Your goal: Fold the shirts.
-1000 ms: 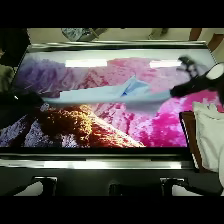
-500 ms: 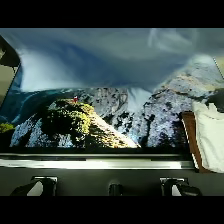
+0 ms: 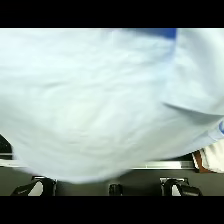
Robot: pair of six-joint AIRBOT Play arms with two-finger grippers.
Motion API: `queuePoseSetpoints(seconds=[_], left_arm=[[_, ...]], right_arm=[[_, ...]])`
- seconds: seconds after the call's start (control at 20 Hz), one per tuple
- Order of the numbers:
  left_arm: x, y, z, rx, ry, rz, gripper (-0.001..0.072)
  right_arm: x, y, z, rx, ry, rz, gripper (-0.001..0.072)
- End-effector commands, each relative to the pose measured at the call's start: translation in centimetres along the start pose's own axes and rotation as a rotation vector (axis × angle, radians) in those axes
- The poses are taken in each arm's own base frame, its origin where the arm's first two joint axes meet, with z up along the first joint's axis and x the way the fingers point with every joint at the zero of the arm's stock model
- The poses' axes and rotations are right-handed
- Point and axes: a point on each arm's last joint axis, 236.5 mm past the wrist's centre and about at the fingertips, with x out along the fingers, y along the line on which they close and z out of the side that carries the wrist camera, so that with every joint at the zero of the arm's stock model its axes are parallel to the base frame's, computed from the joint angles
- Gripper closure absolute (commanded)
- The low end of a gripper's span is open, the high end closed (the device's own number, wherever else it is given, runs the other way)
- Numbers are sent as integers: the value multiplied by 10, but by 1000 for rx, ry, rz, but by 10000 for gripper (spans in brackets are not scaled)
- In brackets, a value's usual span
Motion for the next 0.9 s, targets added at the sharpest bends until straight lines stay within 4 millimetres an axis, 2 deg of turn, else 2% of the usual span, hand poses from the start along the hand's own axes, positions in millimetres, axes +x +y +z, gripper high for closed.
queuePoseSetpoints(seconds=[0.0, 0.1, 0.2, 0.25, 0.3, 0.4, 0.5, 0.55, 0.65, 0.75, 0.85], left_arm=[[55, 44, -124, -60, 373, 54, 685], [90, 72, -228, -123, 625, 61, 684], [111, 95, -333, -171, 846, 60, 685], [117, 104, -378, -209, 938, 65, 685], [125, 113, -419, -248, 1018, 74, 685], [148, 128, -480, -295, 1094, 91, 685], [181, 138, -519, -350, 1088, 99, 683], [195, 141, -532, -382, 1086, 95, 682], [220, 139, -549, -449, 1088, 65, 682], [235, 136, -556, -494, 1087, 37, 682], [228, 132, -555, -444, 1130, -21, 683]], right_arm=[[56, 39, -99, 18, 391, 172, 653], [101, 88, -183, 40, 695, 372, 654], [147, 146, -264, 101, 900, 567, 654], [168, 177, -306, 136, 980, 638, 654], [188, 203, -344, 159, 1043, 665, 654], [235, 260, -399, 200, 1062, 698, 654], [280, 307, -427, 281, 986, 685, 654], [300, 318, -434, 345, 947, 637, 654], [334, 323, -436, 478, 866, 539, 654], [344, 317, -436, 496, 832, 506, 654], [331, 310, -432, 452, 858, 547, 653]])
